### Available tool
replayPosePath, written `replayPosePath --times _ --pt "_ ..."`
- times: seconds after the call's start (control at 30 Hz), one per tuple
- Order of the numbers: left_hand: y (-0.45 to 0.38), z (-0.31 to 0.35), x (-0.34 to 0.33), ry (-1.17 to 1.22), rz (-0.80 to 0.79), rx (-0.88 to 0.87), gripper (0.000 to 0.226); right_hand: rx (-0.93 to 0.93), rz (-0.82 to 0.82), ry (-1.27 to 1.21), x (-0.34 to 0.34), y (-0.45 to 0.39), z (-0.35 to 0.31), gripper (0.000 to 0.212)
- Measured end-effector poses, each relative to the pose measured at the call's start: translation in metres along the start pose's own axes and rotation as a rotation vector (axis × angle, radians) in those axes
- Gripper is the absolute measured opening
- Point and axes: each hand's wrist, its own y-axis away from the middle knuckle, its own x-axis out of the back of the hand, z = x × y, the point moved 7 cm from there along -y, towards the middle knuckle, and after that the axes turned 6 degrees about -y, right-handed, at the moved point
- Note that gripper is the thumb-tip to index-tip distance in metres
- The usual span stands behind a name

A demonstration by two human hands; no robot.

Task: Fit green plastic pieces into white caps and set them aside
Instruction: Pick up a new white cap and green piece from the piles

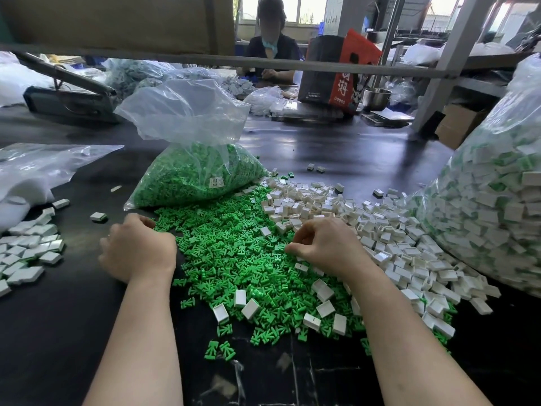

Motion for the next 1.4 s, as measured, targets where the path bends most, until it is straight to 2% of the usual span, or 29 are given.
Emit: replayPosePath --times 0.07,0.13,0.2,0.27,0.4,0.53,0.67,0.77,0.83,0.9,1.03,1.1,1.23,1.3,1.4 --pt "0.003 0.015 0.004 0.075 0.042 -0.101 0.024 0.022 -0.015 -0.026 0.0 0.001 -0.002 0.021" --pt "0.01 0.036 0.003 0.276 0.002 -0.217 0.017 0.033 -0.031 -0.082 -0.001 0.001 -0.004 0.014" --pt "0.024 0.058 -0.006 0.503 -0.167 -0.291 0.012 0.025 -0.042 -0.134 -0.002 0.001 -0.004 0.013" --pt "0.042 0.081 -0.016 0.632 -0.372 -0.349 0.007 0.016 -0.035 -0.154 -0.002 0.001 -0.003 0.015" --pt "0.078 0.111 -0.036 0.633 -0.733 -0.527 0.014 0.026 0.055 -0.325 0.003 0.001 -0.003 0.013" --pt "0.099 0.121 -0.044 0.693 -0.923 -0.615 0.032 0.016 0.163 -0.622 0.011 -0.002 -0.003 0.01" --pt "0.099 0.122 -0.043 0.849 -0.874 -0.576 0.021 0.01 0.195 -0.701 0.011 -0.001 -0.006 0.016" --pt "0.092 0.117 -0.043 0.898 -0.841 -0.55 0.015 0.009 0.211 -0.714 0.012 0.0 -0.006 0.01" --pt "0.089 0.115 -0.043 0.962 -0.837 -0.503 0.015 0.019 0.2 -0.592 0.011 -0.003 -0.006 0.007" --pt "0.088 0.114 -0.043 1.05 -0.864 -0.438 0.017 0.046 0.112 -0.368 0.003 -0.004 -0.009 0.007" --pt "0.089 0.113 -0.046 1.13 -0.944 -0.365 0.024 0.044 -0.032 -0.09 -0.012 -0.001 -0.015 0.025" --pt "0.091 0.112 -0.047 1.132 -0.973 -0.355 0.025 0.035 -0.041 -0.066 -0.012 -0.002 -0.017 0.024" --pt "0.091 0.112 -0.046 1.135 -1.0 -0.352 0.028 0.037 -0.039 -0.033 -0.01 -0.001 -0.02 0.008" --pt "0.092 0.112 -0.046 1.135 -1.01 -0.343 0.028 0.054 -0.036 0.005 -0.011 0.0 -0.021 0.016" --pt "0.09 0.109 -0.048 1.16 -0.988 -0.298 0.02 0.056 0.002 -0.014 -0.012 0.0 -0.02 0.01"
